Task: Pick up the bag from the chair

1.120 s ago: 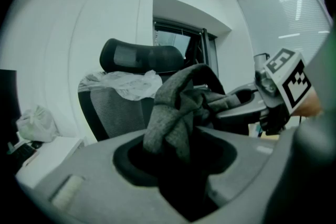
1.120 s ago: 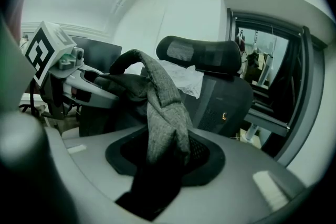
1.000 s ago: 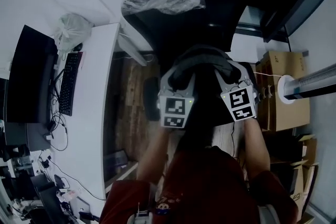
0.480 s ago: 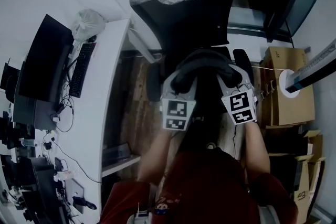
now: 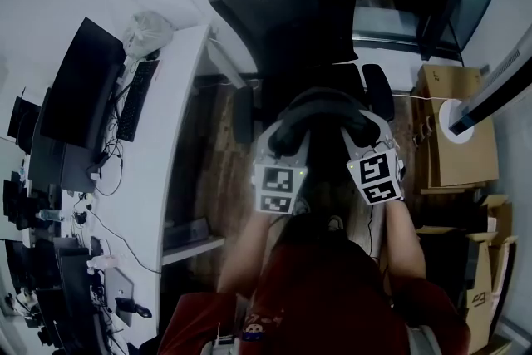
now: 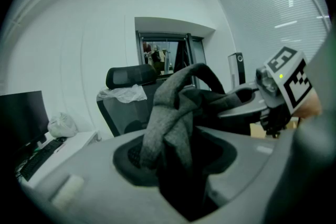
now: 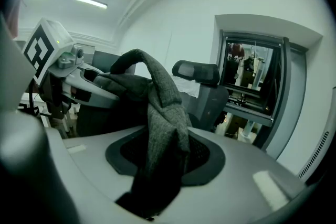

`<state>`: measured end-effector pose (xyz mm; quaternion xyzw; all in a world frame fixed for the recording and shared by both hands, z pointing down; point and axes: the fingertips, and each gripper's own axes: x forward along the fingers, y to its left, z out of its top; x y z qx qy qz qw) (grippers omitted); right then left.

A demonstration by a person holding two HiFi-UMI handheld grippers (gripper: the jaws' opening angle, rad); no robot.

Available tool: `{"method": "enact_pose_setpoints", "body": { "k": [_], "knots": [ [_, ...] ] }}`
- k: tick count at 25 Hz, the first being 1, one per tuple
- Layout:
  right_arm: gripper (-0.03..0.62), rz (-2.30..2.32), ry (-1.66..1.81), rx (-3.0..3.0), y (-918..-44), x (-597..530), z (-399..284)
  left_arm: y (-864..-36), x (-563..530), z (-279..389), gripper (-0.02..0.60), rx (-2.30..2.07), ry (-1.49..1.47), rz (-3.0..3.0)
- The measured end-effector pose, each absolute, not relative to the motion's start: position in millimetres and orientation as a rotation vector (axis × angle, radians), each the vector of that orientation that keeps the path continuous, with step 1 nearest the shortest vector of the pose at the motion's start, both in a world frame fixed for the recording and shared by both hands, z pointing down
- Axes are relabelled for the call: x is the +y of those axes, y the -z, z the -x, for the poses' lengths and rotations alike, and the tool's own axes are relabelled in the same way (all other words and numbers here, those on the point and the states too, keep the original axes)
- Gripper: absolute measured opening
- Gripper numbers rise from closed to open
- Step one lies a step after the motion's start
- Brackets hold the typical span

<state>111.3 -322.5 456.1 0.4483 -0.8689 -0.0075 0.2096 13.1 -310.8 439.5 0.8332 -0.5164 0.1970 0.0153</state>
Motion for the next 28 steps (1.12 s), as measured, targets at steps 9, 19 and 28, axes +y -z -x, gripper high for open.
{"method": "enact_pose_setpoints", "body": {
  "k": [9,19,28],
  "knots": [
    [0.152,-1.254,0.051,-2.396,-440.5,-288.0,-100.4,-426.7,-277.1,-1.4,0.184,-1.582,-0.546,-2.627],
    [0.152,-1.273,0.072,-2.378,-426.3,-247.9,-67.5,-412.2,-239.7,31.7,0.184,-1.564,-0.514,-2.671],
    [0.152,-1.273,0.071,-2.37,-422.1,-232.4,-36.1,-407.9,-224.2,63.2,0.186,-1.562,-0.506,-2.676]
  ]
}}
